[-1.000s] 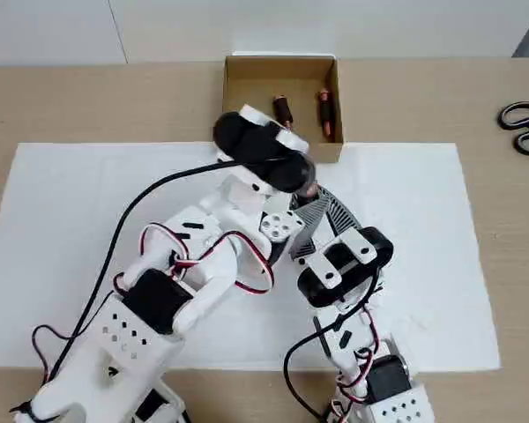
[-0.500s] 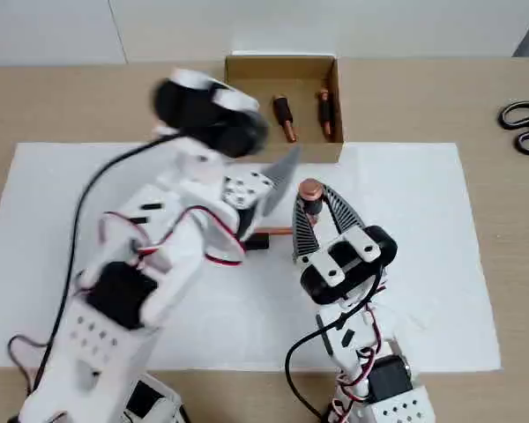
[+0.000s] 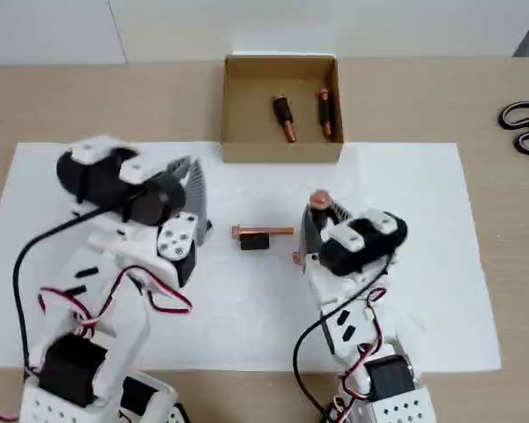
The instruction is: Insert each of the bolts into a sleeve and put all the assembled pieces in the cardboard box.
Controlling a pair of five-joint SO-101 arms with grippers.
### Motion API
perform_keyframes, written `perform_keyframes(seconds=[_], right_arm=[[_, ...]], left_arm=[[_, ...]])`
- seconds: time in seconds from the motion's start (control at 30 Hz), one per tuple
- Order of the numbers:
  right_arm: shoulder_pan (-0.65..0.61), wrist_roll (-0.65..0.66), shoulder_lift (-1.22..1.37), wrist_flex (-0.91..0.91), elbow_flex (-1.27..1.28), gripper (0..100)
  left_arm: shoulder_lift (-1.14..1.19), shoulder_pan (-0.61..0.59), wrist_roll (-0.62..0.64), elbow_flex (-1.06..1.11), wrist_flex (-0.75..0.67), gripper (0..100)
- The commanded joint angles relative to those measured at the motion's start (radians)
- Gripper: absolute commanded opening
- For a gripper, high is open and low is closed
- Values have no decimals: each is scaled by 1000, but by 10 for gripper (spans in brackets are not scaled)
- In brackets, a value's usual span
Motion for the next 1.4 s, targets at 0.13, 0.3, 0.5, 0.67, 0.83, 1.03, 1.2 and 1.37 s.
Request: perform_keyframes(seconds=[0.13, 0.3, 0.5, 0.67, 0.83, 1.03, 1.2, 1.37], right_arm=[[10, 164, -8, 237, -226, 4], [79, 186, 194, 266, -319, 5], [143, 184, 638, 177, -591, 5], [140, 184, 1017, 122, -888, 5], [139, 189, 1369, 119, -1198, 5], [137, 189, 1767, 119, -1602, 5], [137, 190, 2055, 119, -1915, 5], [137, 190, 2316, 122, -2199, 5]], left_arm=[[-215, -144, -3, 401, -365, 13], [-288, -157, 2, 556, -381, 13], [-356, -175, 2, 671, -381, 13], [-442, -290, 2, 759, -385, 13], [-569, -367, 2, 865, -381, 13], [-562, -445, 2, 886, -384, 13], [-562, -450, 2, 888, -382, 13], [-562, -450, 3, 889, -379, 13]])
